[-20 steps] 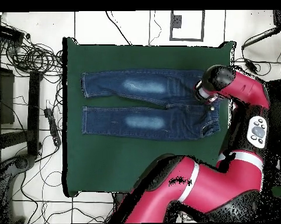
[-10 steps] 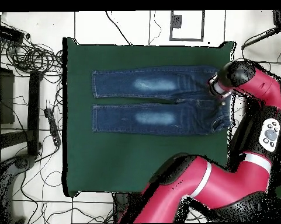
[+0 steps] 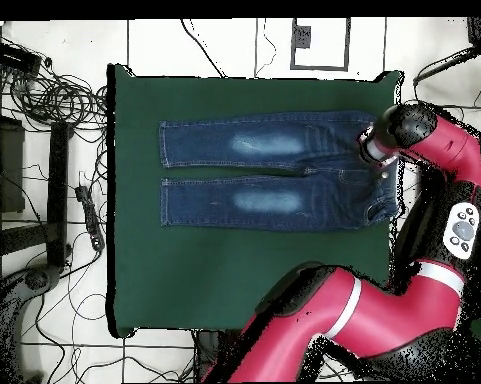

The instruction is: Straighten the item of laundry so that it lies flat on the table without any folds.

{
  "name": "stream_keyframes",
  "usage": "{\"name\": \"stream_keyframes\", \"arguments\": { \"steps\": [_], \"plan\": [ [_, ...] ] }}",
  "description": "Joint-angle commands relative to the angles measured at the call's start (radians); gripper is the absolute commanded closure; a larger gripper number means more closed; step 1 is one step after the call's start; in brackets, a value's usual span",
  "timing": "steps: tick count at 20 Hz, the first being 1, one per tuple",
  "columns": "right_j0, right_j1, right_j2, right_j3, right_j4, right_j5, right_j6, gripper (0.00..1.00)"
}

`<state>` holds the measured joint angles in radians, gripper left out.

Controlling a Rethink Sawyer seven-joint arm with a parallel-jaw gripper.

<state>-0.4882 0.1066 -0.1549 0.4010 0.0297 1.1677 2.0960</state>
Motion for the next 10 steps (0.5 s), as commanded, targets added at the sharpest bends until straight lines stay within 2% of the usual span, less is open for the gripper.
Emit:
{"name": "stream_keyframes", "arguments": {
  "steps": [1,6,10],
  "plan": [
    [0.05,-0.04,0.062,0.303,-0.038,-0.213,0.041,1.0],
    [0.095,-0.137,0.036,0.453,-0.035,-0.248,0.145,1.0],
    [0.11,-0.178,0.03,0.523,-0.028,-0.272,0.174,1.0]
  ]
}}
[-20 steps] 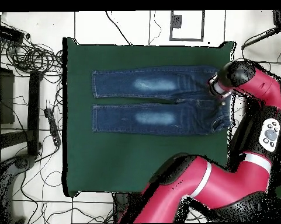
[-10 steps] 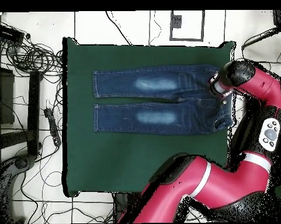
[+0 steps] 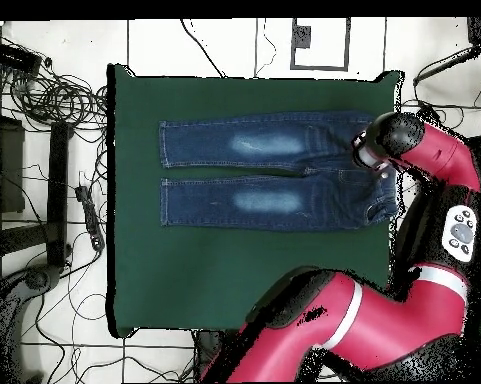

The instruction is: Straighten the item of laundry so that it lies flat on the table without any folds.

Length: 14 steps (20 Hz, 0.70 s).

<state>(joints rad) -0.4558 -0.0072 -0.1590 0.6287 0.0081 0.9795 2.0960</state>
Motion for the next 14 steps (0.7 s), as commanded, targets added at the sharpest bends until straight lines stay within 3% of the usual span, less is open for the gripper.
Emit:
{"name": "stream_keyframes", "arguments": {
  "steps": [1,14],
  "plan": [
    [0.08,-0.07,0.033,0.306,-0.004,-0.088,0.177,1.0],
    [0.141,-0.128,-0.024,0.374,0.028,-0.06,0.26,1.0]
  ]
}}
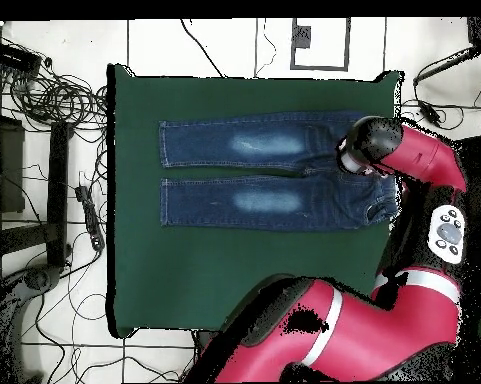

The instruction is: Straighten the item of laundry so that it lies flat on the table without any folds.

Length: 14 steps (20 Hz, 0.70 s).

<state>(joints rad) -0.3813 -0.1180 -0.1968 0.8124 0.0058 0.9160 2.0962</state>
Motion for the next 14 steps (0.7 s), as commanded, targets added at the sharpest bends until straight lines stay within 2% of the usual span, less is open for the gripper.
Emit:
{"name": "stream_keyframes", "arguments": {
  "steps": [1,6,14],
  "plan": [
    [0.063,-0.018,0.015,0.191,0.032,0.003,0.253,1.0],
    [0.027,-0.013,0.033,0.199,0.028,-0.028,0.187,1.0],
    [-0.008,-0.021,0.042,0.28,0.012,-0.141,0.169,1.0]
  ]
}}
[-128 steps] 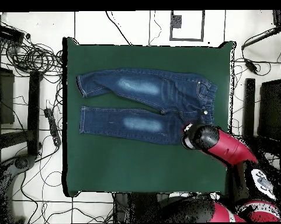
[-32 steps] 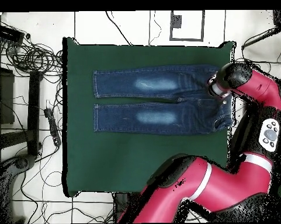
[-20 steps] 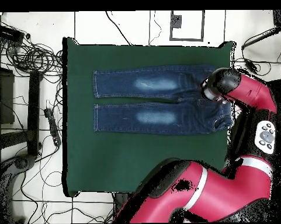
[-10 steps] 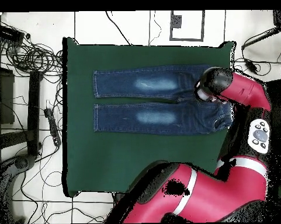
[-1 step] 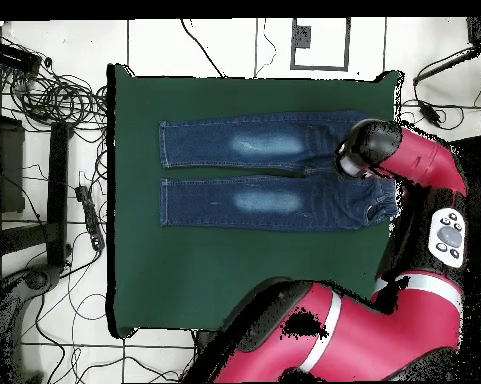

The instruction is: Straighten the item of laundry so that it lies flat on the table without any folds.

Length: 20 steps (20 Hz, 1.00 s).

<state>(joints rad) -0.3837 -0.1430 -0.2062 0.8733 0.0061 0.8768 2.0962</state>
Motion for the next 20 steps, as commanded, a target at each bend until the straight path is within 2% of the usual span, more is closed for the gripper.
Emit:
{"name": "stream_keyframes", "arguments": {
  "steps": [1,9,20],
  "plan": [
    [-0.008,0.002,0.052,0.229,0.013,-0.109,0.17,1.0],
    [0.028,-0.013,0.025,0.326,0.025,-0.168,0.244,1.0],
    [0.065,-0.03,-0.009,0.381,0.056,-0.195,0.289,1.0]
  ]
}}
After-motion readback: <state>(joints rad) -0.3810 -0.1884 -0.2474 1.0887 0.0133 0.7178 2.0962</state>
